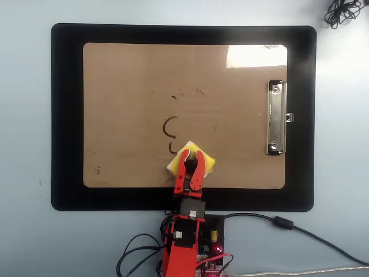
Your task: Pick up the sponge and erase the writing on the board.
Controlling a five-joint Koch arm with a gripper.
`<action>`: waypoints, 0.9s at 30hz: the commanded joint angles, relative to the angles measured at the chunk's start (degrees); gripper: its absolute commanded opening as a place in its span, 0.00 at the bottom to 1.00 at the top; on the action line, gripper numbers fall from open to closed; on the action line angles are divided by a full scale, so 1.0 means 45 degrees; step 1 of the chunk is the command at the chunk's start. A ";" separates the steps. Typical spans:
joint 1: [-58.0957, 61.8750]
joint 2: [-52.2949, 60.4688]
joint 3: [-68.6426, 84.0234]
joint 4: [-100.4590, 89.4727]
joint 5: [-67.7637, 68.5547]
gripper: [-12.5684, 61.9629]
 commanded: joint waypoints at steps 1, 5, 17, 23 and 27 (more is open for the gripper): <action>0.0078 0.2246 0.1055 0.0254 -0.0273 0.06; -0.0059 0.0684 -0.0898 0.1035 -0.0352 0.06; -0.1055 -0.4629 -0.0820 -0.4414 -0.1191 0.06; -0.1113 -0.4570 -0.0684 -0.5293 -0.1230 0.06; -0.3105 -0.7422 -0.3652 -0.5352 -0.1563 0.06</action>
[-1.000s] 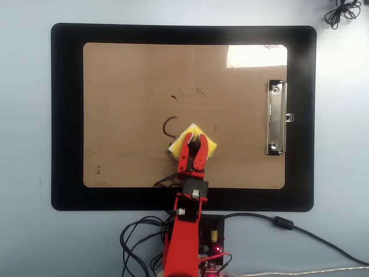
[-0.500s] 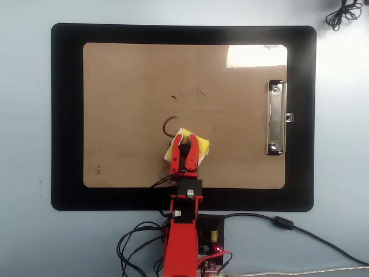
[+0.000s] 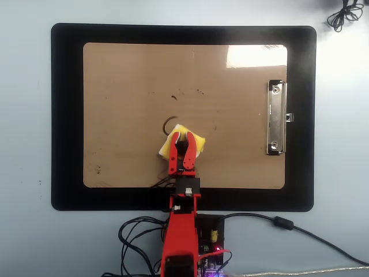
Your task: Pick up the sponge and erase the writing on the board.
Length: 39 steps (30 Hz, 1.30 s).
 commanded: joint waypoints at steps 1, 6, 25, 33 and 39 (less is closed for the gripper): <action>-0.0801 -0.1699 -0.1934 -0.0762 -0.0840 0.06; -0.0879 -0.4043 -0.4199 -0.0996 -0.1133 0.06; -0.1504 -0.7402 -0.7559 -0.1250 -0.1035 0.06; -0.1172 -0.2812 -0.2109 -0.1172 -0.1035 0.06; -0.1250 0.3262 0.2969 0.0410 -0.1035 0.06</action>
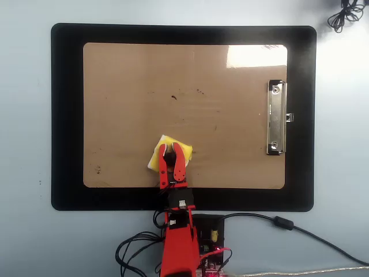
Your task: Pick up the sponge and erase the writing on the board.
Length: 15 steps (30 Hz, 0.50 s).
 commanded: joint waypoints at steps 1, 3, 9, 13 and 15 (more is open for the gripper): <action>-0.0137 0.1367 0.0234 0.1113 -0.0293 0.06; -0.0176 0.1387 -0.0449 0.2109 -0.0273 0.06; -0.0156 -0.3496 -0.6191 0.3848 -0.0332 0.06; -0.0039 -0.4336 -0.6484 0.3203 -0.0352 0.06; 0.0020 -0.2793 -0.4043 0.1875 -0.0293 0.06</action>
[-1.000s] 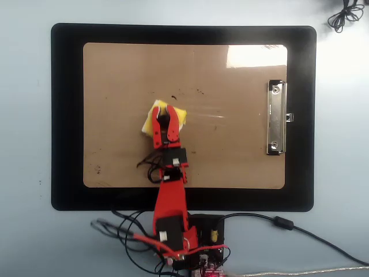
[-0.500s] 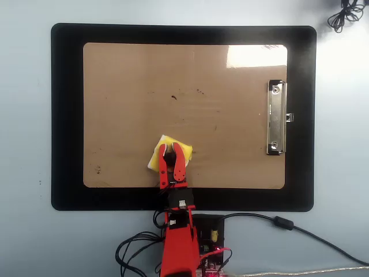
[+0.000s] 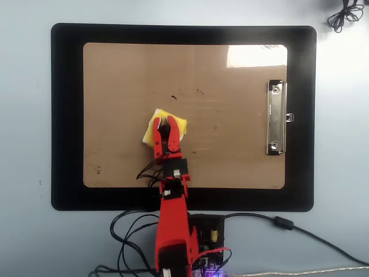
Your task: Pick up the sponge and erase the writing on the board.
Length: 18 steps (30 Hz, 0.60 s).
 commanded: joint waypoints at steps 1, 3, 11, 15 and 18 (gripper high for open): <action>0.0098 0.1543 0.2070 -0.1113 -0.0176 0.06; 0.0195 0.3203 0.4375 -0.1973 -0.0156 0.06; 0.0195 0.2109 0.2734 -0.1523 -0.0156 0.06; 0.0234 -0.2910 -0.2695 -0.1621 -0.0156 0.06; 0.0820 -0.6680 -0.7695 -0.1484 -0.0137 0.06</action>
